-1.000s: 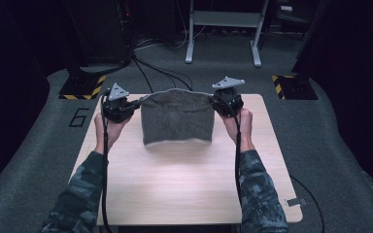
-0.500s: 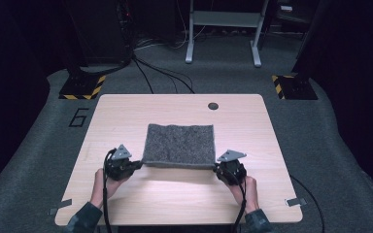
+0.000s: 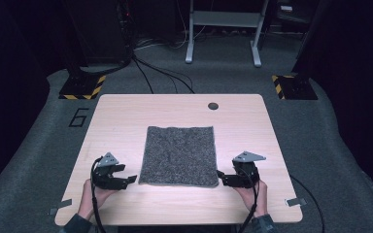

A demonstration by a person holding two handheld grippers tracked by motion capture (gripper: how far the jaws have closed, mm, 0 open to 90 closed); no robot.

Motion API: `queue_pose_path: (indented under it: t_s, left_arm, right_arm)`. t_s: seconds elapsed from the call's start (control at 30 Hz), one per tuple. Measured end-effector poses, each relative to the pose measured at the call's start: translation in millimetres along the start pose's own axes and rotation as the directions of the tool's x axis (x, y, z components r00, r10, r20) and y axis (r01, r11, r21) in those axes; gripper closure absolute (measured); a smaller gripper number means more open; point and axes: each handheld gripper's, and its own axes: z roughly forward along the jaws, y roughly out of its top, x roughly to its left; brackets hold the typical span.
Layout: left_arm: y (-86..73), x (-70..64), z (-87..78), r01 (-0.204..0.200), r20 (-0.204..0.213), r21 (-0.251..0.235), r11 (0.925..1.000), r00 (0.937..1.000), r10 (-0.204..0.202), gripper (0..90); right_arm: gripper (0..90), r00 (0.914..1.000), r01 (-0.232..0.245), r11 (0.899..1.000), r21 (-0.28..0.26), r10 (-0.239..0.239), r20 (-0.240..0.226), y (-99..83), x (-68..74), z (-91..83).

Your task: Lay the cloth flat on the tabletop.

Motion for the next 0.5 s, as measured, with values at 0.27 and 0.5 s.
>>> queue_pose_path:
  t_s: [0.27,0.5]
  left_arm:
    - [20.7,-1.4,38.5,-0.068,-0.083,0.066,0.9955,0.9938,0.074,20.5]
    - [14.5,-9.0,50.2,-0.112,-0.125,0.117,0.9868,0.9841,0.126,19.2]
  right_arm:
    - [13.3,0.9965,-0.014,0.997,0.081,0.007,0.083,15.1,2.6,52.2]
    - [12.9,0.9923,-0.036,0.988,0.148,0.017,0.123,9.1,-6.1,76.0]
